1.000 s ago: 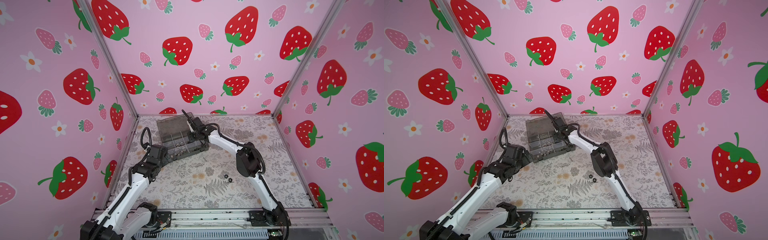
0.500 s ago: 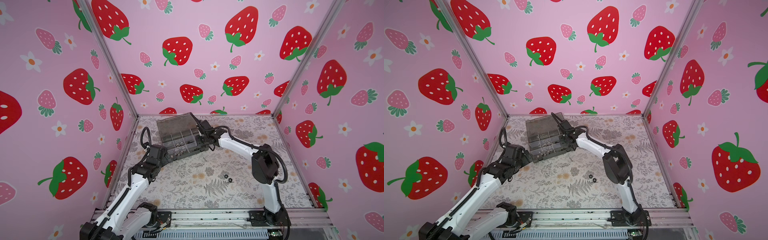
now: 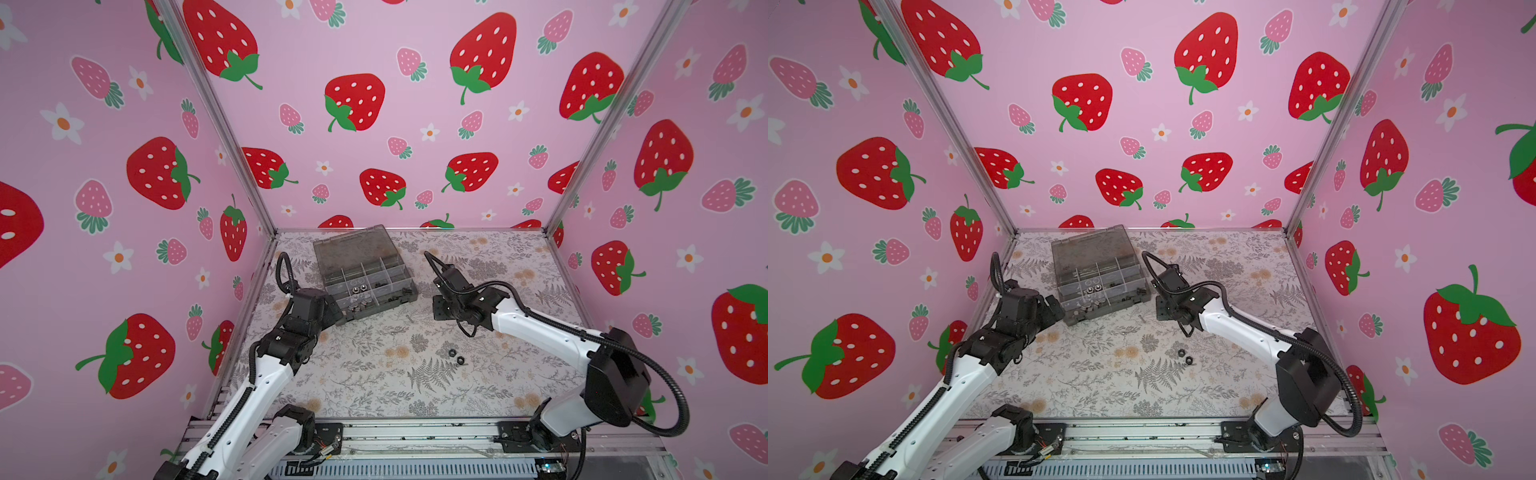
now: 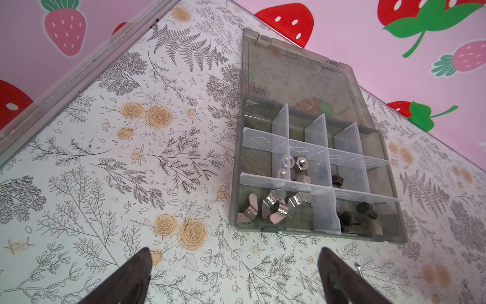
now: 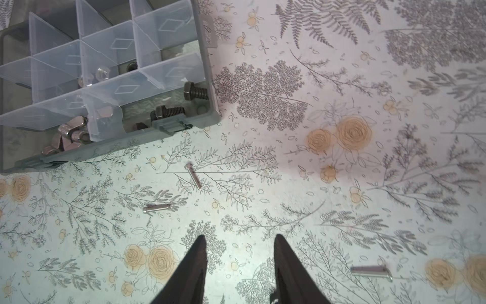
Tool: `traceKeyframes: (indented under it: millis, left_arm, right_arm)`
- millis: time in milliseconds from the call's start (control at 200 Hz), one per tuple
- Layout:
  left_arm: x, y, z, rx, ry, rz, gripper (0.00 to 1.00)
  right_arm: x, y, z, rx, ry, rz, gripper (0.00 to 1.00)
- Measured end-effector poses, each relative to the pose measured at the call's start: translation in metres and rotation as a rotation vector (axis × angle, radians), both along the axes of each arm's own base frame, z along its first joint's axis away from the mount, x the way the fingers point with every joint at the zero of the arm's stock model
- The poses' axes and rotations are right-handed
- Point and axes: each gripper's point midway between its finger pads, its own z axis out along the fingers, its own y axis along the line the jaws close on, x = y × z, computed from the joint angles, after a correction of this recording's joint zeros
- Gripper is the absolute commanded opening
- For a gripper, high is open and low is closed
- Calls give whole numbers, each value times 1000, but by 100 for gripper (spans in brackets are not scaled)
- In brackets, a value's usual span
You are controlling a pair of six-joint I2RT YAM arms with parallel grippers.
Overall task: Sort the screws and nuts into containers
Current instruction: Pick up the nut from the bottom-center of the table.
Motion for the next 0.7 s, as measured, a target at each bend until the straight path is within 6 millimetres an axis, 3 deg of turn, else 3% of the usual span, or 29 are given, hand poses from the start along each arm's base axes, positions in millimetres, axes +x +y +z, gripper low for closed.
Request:
traceKeyframes:
  millis: [390,700]
  left_arm:
    - [4,-5,-4,-33,-8,-6,99]
    - [4,-7,-8,-49,-2,-3,99]
  right_arm:
    - [-49,-32,-53,-62,114,-36,50]
    - [-73,-32,-79,-121,178,-14,47]
